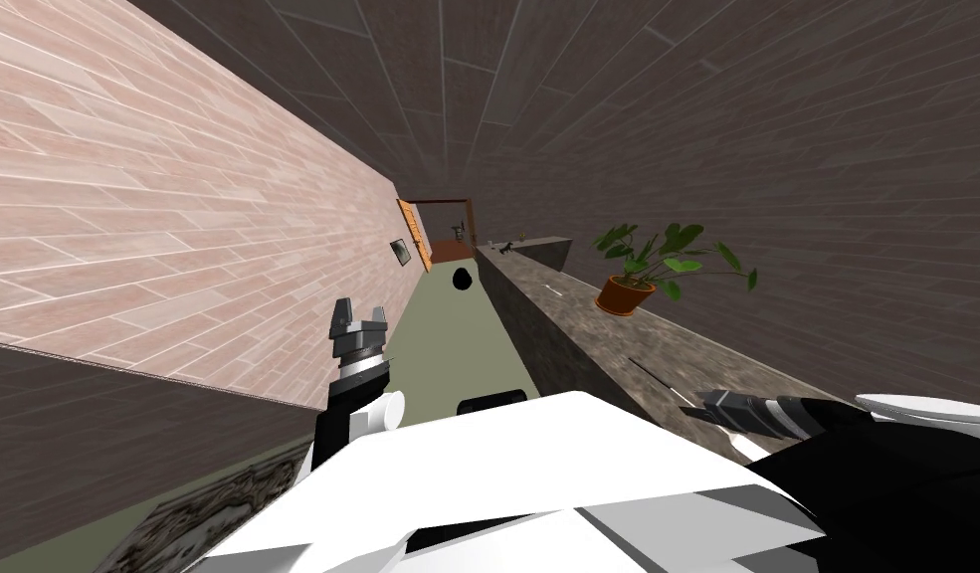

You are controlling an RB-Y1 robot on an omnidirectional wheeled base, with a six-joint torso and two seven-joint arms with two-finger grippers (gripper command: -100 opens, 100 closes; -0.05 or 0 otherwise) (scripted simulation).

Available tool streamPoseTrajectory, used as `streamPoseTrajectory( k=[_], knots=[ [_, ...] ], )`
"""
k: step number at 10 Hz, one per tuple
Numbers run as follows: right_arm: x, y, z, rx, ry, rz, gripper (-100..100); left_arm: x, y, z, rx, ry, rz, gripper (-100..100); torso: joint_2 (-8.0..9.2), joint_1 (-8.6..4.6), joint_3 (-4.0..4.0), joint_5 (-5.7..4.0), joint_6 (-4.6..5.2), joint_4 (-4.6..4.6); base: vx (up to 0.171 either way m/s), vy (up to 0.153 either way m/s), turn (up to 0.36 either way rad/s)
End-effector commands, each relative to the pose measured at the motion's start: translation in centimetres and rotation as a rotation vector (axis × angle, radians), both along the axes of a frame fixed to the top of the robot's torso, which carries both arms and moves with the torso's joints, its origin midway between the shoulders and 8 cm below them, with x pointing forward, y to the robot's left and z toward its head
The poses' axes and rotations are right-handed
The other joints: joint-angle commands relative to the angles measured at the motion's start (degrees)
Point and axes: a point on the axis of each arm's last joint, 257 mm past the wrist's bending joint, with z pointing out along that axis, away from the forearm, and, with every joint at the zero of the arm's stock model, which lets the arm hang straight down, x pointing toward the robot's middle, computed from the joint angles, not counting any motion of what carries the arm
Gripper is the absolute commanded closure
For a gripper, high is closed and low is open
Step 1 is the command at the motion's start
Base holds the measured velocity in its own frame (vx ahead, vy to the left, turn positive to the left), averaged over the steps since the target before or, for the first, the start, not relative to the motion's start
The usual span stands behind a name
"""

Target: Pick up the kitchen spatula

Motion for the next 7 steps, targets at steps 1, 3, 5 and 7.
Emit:
streamPoseTrajectory(
  k=[1, 3, 5, 7],
  knots=[
    [-1.1, -0.6, 0.2, -0.009, 0.006, -0.006, -100, 0.0, 0.0, 0.0, 0.000, 0.000, 0.000, 0, 0.00, 0.00, 0.00, 0.00, 0.00, 0.00, 0.072, 0.025, -0.020],
    [-2.5, -0.6, -0.1, -0.003, 0.008, -0.003, -100, 0.0, 0.0, 0.0, 0.000, 0.000, 0.000, 0, 0.02, -0.01, 0.01, -0.06, 0.01, 0.00, 0.082, 0.022, -0.034],
    [-2.1, -0.4, -0.2, 0.001, 0.006, 0.002, 100, 0.0, 0.0, 0.0, 0.000, 0.000, 0.000, 0, 0.17, -0.11, 0.08, -0.12, -0.02, 0.02, 0.015, 0.007, -0.001],
    [-2.1, -0.3, -0.2, 0.003, 0.005, 0.003, 100, 0.0, 0.0, 0.0, 0.000, 0.000, 0.000, 0, 0.28, -0.24, 0.15, -0.18, -0.03, 0.05, 0.000, 0.000, 0.000]
  ],
)
